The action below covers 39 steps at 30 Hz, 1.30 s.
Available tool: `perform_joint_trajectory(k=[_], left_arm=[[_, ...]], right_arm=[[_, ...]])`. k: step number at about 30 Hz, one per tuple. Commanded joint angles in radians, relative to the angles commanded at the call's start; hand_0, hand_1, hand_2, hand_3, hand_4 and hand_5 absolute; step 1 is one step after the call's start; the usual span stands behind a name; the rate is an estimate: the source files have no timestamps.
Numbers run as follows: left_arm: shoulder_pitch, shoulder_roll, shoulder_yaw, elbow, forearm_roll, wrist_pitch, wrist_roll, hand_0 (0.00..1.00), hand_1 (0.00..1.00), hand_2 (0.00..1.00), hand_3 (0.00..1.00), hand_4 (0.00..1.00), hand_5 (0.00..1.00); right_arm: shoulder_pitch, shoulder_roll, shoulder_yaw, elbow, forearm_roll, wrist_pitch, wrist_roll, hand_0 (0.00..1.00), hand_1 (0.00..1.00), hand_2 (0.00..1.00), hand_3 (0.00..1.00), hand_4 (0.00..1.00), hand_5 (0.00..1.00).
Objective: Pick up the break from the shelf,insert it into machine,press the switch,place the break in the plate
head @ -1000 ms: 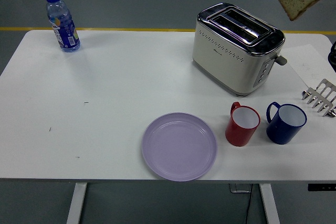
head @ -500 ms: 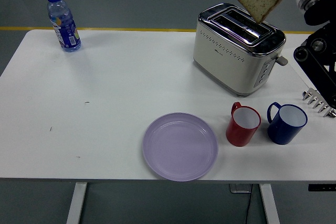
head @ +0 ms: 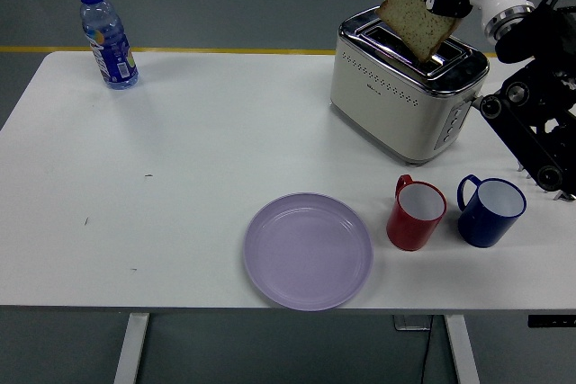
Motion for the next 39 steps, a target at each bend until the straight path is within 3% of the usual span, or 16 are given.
perform_joint_trajectory(k=[12, 21, 22, 27, 28, 33, 34, 39], left_arm=[[-0.003, 0.0, -0.004, 0.0, 0.005, -0.001, -0.001, 0.6, 0.456, 0.429, 0.549, 0.299, 0.931], [-0.01, 0.0, 0.003, 0.0, -0.005, 0.002, -0.002, 0.599, 0.457, 0.429, 0.55, 0.299, 0.93], [-0.01, 0.0, 0.004, 0.0, -0.006, 0.002, -0.002, 0.599, 0.457, 0.429, 0.549, 0.299, 0.93], [-0.012, 0.0, 0.004, 0.0, -0.007, 0.002, -0.001, 0.599, 0.457, 0.429, 0.549, 0.299, 0.93], [-0.012, 0.0, 0.004, 0.0, -0.007, 0.002, -0.001, 0.599, 0.457, 0.429, 0.549, 0.299, 0.929], [-0.012, 0.0, 0.004, 0.0, -0.007, 0.003, -0.001, 0.599, 0.457, 0.429, 0.549, 0.299, 0.929], [-0.013, 0.0, 0.005, 0.0, -0.008, 0.003, -0.001, 0.599, 0.457, 0.429, 0.55, 0.299, 0.929], [-0.013, 0.0, 0.005, 0.0, -0.009, 0.004, -0.002, 0.599, 0.457, 0.429, 0.55, 0.299, 0.929]], right_arm=[[0.007, 0.016, -0.011, -0.066, 0.006, -0.003, 0.01, 0.22, 0.249, 0.339, 0.466, 0.602, 0.002], [0.021, 0.023, -0.01, -0.094, -0.006, 0.033, 0.012, 0.226, 0.257, 0.35, 0.48, 0.599, 0.002], [0.024, 0.025, -0.011, -0.097, -0.011, 0.047, 0.009, 0.316, 0.398, 0.493, 0.59, 0.581, 0.021], [0.031, 0.031, -0.015, -0.112, -0.036, 0.086, 0.001, 0.316, 0.398, 0.493, 0.59, 0.581, 0.021], [0.032, 0.033, -0.016, -0.116, -0.038, 0.089, 0.001, 0.6, 0.617, 0.722, 0.802, 0.707, 0.094], [0.036, 0.039, -0.017, -0.128, -0.044, 0.096, 0.009, 0.6, 0.617, 0.722, 0.802, 0.707, 0.094], [0.036, 0.04, -0.017, -0.13, -0.042, 0.095, 0.011, 0.72, 0.698, 0.854, 0.901, 0.755, 0.122], [0.038, 0.042, -0.015, -0.132, -0.039, 0.087, 0.014, 0.72, 0.698, 0.854, 0.901, 0.755, 0.122]])
